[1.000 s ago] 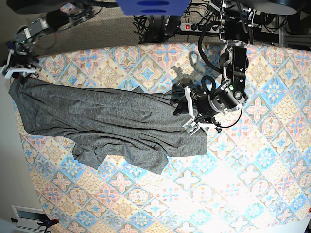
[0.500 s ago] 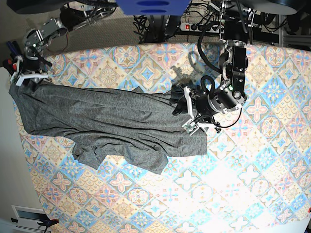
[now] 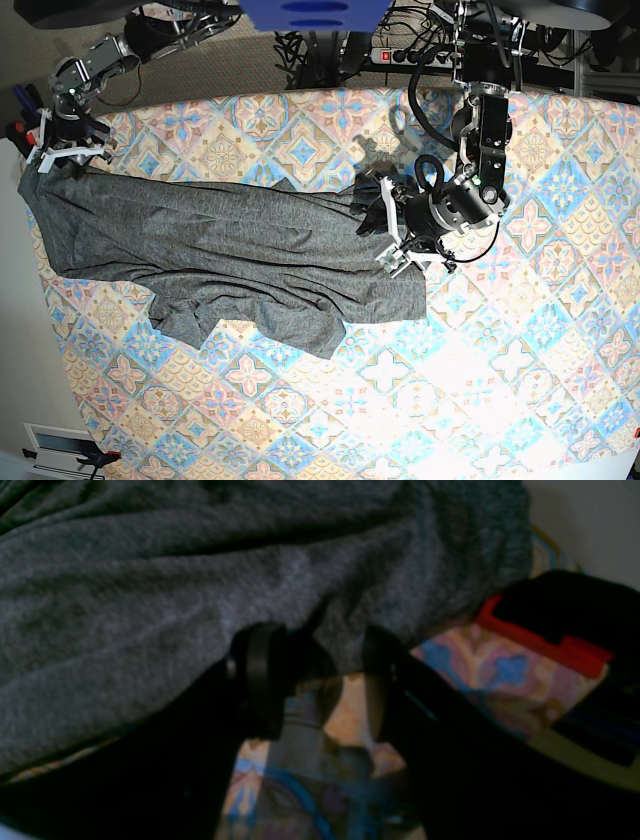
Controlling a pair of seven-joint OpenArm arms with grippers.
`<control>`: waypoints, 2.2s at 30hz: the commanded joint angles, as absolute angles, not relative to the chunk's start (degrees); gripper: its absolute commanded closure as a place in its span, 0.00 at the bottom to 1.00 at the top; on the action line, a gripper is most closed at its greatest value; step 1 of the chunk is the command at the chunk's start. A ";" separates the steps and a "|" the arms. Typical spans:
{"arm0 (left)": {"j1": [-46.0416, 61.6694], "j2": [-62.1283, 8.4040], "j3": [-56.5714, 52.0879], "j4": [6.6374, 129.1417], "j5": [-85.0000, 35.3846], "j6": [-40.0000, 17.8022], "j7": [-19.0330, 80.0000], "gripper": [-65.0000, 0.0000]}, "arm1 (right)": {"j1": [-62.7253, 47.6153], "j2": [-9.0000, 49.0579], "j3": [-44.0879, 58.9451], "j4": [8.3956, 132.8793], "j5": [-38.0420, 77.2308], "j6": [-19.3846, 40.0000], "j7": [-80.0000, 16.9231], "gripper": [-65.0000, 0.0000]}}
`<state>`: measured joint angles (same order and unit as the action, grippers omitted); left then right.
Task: Layout the t-shirt on the table in an organized manner, then fold the t-shirt properly
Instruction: 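Hold the shirt with the left gripper while the right gripper repositions, then regrasp the grey shirt edge with the left gripper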
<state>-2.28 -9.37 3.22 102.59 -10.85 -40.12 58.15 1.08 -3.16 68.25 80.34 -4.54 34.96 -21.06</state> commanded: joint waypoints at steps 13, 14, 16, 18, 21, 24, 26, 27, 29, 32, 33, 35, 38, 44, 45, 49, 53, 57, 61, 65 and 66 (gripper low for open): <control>-3.12 -8.75 2.68 103.87 -12.44 -40.00 62.73 0.55 | 3.21 -2.07 62.02 73.10 -3.47 35.21 -19.47 0.63; -3.03 -8.13 2.68 103.87 -12.79 -40.00 62.99 0.55 | 3.21 -2.07 62.02 73.10 -3.47 35.21 -19.47 0.63; -1.89 -6.81 0.31 103.96 -16.13 -40.00 63.34 0.55 | 3.21 -2.07 62.02 73.01 -3.47 35.21 -19.47 0.63; -0.31 -6.37 -4.88 104.22 -23.69 -40.00 63.34 0.55 | 3.21 -2.07 62.02 73.01 -3.47 35.21 -19.47 0.63; 1.98 -6.46 -12.53 101.93 -34.86 -40.00 63.34 0.55 | 3.21 -2.07 62.02 73.01 -3.47 35.21 -19.47 0.63; 4.62 -7.08 -20.26 97.63 -43.82 -40.00 63.34 0.55 | 3.21 -2.07 62.02 73.01 -3.47 35.21 -19.47 0.63; 6.81 -8.84 -22.81 97.63 -46.81 -40.00 63.34 0.55 | 3.21 -2.07 61.93 73.01 -3.47 35.21 -19.47 0.63; 8.04 -9.71 -23.08 97.80 -48.22 -40.00 63.34 0.55 | 3.21 -2.07 61.93 73.01 -3.47 35.21 -19.47 0.63; 10.07 -11.56 -23.34 97.71 -50.95 -40.00 62.99 0.55 | 3.21 -2.07 61.93 73.01 -3.47 35.21 -19.47 0.63; 11.91 -12.09 -23.43 95.34 -51.03 -40.00 62.81 0.55 | 3.21 -2.07 61.93 73.01 -3.47 35.21 -19.47 0.63; 12.00 -12.09 -23.43 93.05 -51.03 -40.00 62.73 0.55 | 3.21 -2.07 61.85 73.01 -3.47 35.21 -19.47 0.63; 11.91 -12.00 -23.16 88.22 -51.30 -40.00 60.62 0.55 | 3.03 -2.07 61.85 73.19 -3.47 35.21 -19.47 0.63; 11.82 -12.00 -21.67 82.51 -51.30 -40.00 55.52 0.55 | 2.95 -2.07 61.85 73.45 -3.47 35.21 -19.47 0.63; 9.45 -12.00 -11.56 79.78 -51.03 -40.00 50.24 0.55 | 2.86 -1.98 61.85 73.63 -3.56 35.21 -19.47 0.63; 8.66 -11.82 -10.24 79.08 -51.30 -40.00 49.63 0.55 | 2.86 -1.98 61.85 73.63 -3.56 35.21 -19.47 0.63; 4.09 -9.19 -8.66 70.20 -50.95 -40.00 48.22 0.55 | 2.86 -1.98 61.85 73.63 -3.56 35.21 -19.47 0.63; 0.84 -7.69 -8.66 62.11 -50.95 -40.00 47.87 0.55 | 2.86 -1.98 61.85 73.63 -3.56 35.21 -19.47 0.63; 1.01 -7.69 -8.57 62.11 -50.95 -40.00 46.02 0.56 | 2.86 -1.80 61.85 73.63 -3.56 35.21 -19.47 0.63; 0.84 -8.04 -8.57 62.11 -50.95 -40.00 46.46 0.67 | 2.77 -1.54 61.85 73.63 -3.56 35.30 -19.47 0.68; 0.66 -8.13 -8.57 62.11 -50.86 -40.00 46.46 0.91 | 3.03 0.04 61.85 73.45 -3.56 35.30 -20.00 0.90; 0.66 -8.13 -8.57 62.11 -50.86 -40.00 46.46 0.93 | 3.21 0.04 61.85 73.45 -3.56 35.30 -20.00 0.96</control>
